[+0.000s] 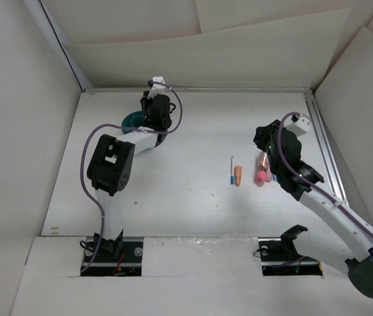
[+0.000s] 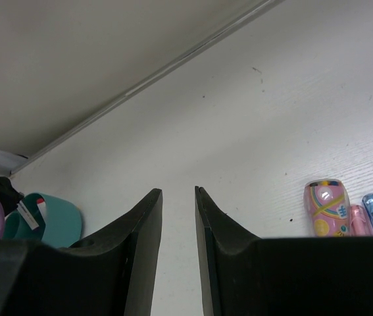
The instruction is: Sort the stationery into containers
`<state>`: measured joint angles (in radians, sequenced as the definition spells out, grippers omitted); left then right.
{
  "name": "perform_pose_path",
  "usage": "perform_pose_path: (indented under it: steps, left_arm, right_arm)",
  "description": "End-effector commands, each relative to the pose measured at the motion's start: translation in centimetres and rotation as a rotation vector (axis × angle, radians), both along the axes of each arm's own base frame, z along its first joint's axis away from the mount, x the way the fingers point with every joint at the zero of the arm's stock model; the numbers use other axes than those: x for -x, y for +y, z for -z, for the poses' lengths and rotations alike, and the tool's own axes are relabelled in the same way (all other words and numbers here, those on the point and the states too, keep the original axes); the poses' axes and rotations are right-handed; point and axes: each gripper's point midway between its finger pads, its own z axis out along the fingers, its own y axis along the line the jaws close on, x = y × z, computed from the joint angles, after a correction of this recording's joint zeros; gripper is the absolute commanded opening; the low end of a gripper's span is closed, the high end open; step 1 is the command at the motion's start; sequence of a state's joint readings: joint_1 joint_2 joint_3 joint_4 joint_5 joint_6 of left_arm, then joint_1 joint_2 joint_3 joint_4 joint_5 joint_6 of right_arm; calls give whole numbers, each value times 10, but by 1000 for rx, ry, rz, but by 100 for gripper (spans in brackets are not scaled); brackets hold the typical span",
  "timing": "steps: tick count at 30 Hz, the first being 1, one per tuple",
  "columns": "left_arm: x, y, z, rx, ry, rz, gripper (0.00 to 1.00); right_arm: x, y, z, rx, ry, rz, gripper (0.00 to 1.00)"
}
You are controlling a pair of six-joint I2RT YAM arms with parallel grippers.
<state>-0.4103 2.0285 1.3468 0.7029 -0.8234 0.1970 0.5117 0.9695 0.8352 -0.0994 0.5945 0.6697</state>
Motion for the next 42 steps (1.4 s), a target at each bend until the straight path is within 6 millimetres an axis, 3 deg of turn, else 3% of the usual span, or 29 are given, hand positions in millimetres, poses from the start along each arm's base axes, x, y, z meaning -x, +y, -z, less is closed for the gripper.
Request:
perform_pose_path:
  steps: [1,11,20,24,30,33,34,35,36,37,38,42]
  left_arm:
    - [2,6,-12,17,-61,-28,1]
    - [15,0,-1,-15,-42,-26,9]
    - [23,-8,-22,37,-89,-19,19]
    - [27,-7,-21,65,-79,-22,19]
    - [30,-14,-45,139,-102,23,19]
    - [29,-38,-71,223,-107,96,21]
    - [32,-50,-65,223,-48,130,21]
    - [26,-66,-89,272,-67,208,21]
    - [27,-83,-94,366,-65,243,16]
    - [30,-98,-96,405,-36,289,14]
    - [33,-114,-97,451,16,361,12]
    - [66,-180,-76,591,160,530,3]
  right_arm:
    - [-3,0,-12,-14,-43,0,33]
    - [-3,0,-12,-14,-43,0,33]
    - [-4,2,-14,-20,-50,-9,33]
    - [-4,2,-14,-20,-50,-9,33]
    - [-4,2,-14,-20,-50,-9,33]
    - [-5,3,-11,-16,-43,-9,33]
    - [-7,4,-8,-11,-33,-9,31]
    - [-7,4,-8,-10,-33,-9,27]
    - [-7,4,-12,-15,-41,-9,23]
    - [-9,5,-8,-10,-32,-9,8]
    - [-9,1,-5,-3,-20,0,3]
    - [-9,-4,-6,-4,-12,22,0]
